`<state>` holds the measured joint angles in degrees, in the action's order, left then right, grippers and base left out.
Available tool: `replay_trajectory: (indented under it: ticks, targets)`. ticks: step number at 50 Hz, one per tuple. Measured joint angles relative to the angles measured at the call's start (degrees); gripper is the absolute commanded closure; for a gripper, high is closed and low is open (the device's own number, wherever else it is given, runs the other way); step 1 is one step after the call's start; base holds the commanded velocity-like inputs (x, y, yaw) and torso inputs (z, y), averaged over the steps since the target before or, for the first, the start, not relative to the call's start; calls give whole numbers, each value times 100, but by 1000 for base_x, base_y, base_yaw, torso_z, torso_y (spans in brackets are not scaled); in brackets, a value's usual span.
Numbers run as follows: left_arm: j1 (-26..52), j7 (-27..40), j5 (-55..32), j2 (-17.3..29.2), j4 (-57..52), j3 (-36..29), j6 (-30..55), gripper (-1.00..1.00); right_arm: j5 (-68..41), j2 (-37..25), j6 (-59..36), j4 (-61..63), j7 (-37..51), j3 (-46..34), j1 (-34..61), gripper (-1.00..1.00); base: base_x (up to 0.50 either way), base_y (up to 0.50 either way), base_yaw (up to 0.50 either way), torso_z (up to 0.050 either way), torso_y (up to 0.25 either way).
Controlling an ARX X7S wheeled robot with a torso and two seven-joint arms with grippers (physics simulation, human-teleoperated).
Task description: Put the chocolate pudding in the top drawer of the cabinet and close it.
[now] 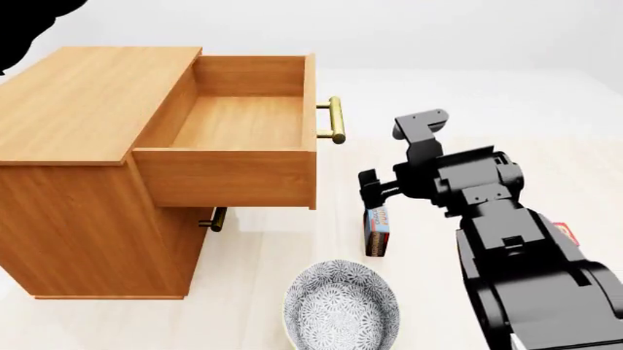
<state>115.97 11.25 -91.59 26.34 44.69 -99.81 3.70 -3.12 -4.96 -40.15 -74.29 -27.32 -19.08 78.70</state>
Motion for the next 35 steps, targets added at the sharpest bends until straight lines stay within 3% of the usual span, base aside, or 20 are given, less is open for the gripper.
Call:
replay_trajectory:
  ticks: [35]
  targets:
    - [-38,211,-104,67,-65,231,-6,-100,241,77,71,-64,43,362,-132,-100,0,0,0,0,-8]
